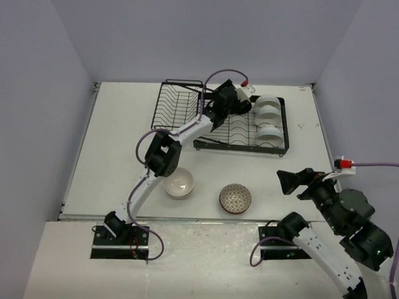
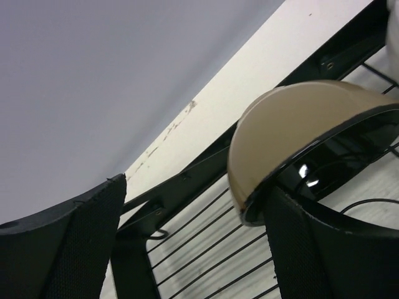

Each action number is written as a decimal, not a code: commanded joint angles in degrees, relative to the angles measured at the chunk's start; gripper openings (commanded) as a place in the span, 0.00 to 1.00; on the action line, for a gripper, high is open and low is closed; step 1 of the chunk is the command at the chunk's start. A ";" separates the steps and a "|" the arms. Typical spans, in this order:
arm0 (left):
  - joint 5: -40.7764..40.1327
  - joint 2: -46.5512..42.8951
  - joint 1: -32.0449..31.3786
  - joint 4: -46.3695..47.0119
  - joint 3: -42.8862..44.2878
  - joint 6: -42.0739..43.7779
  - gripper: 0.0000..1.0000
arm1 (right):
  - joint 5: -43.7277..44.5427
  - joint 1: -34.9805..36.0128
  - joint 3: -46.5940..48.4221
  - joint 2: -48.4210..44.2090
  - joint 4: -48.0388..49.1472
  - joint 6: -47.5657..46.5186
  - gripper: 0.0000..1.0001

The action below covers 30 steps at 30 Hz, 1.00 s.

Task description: Unload the bowls from the dish rack

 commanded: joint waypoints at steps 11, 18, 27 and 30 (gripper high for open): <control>4.66 4.34 -1.26 8.88 1.24 0.60 0.65 | -3.48 0.17 -0.55 -0.25 3.13 -2.57 0.99; 6.51 5.40 -1.26 9.40 0.72 0.60 0.35 | -4.35 0.08 -0.99 -2.44 3.74 -2.75 0.99; -0.34 5.75 -3.02 14.23 -0.86 -0.19 0.00 | -6.11 0.17 -1.08 -2.36 4.18 -3.27 0.99; -1.84 5.58 -3.89 15.55 -1.91 -0.81 0.00 | -6.29 0.17 -1.16 -2.71 4.36 -3.27 0.99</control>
